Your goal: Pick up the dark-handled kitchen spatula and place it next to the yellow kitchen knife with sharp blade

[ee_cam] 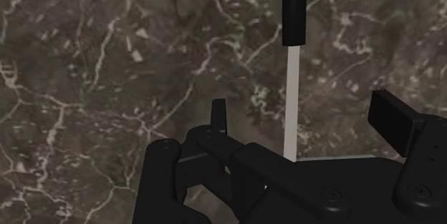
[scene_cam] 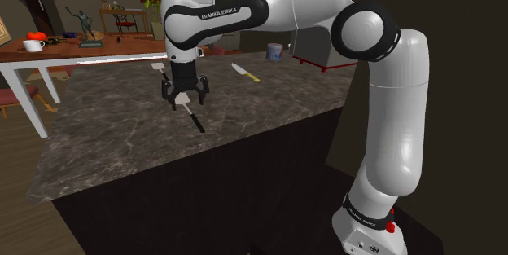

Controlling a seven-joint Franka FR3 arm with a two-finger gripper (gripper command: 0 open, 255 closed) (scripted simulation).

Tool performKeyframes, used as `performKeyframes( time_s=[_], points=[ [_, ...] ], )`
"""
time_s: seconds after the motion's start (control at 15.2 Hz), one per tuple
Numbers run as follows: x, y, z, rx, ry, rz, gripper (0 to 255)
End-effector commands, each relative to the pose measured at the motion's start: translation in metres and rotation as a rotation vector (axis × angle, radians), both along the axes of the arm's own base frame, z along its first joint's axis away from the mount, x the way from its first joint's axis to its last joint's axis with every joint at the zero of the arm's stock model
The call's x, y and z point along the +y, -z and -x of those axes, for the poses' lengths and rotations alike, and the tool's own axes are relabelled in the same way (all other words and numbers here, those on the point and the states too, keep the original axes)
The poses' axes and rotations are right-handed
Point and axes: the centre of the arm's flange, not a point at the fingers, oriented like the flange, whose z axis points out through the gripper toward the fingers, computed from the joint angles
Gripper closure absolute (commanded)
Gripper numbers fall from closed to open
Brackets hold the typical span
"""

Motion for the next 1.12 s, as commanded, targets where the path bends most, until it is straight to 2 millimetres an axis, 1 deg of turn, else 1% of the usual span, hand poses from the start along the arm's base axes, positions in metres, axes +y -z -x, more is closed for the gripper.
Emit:
performKeyframes(
  time_s=[0.0, 0.46, 0.53, 1.06],
  points=[
    [0.0003, 0.0043, 0.0007, 0.000, 0.000, 0.000, 0],
    [0.0003, 0.0042, 0.0006, 0.000, 0.000, 0.000, 0],
    [0.0003, 0.0042, 0.0006, 0.000, 0.000, 0.000, 255],
    [0.0003, 0.0042, 0.0007, 0.000, 0.000, 0.000, 255]
  ],
)
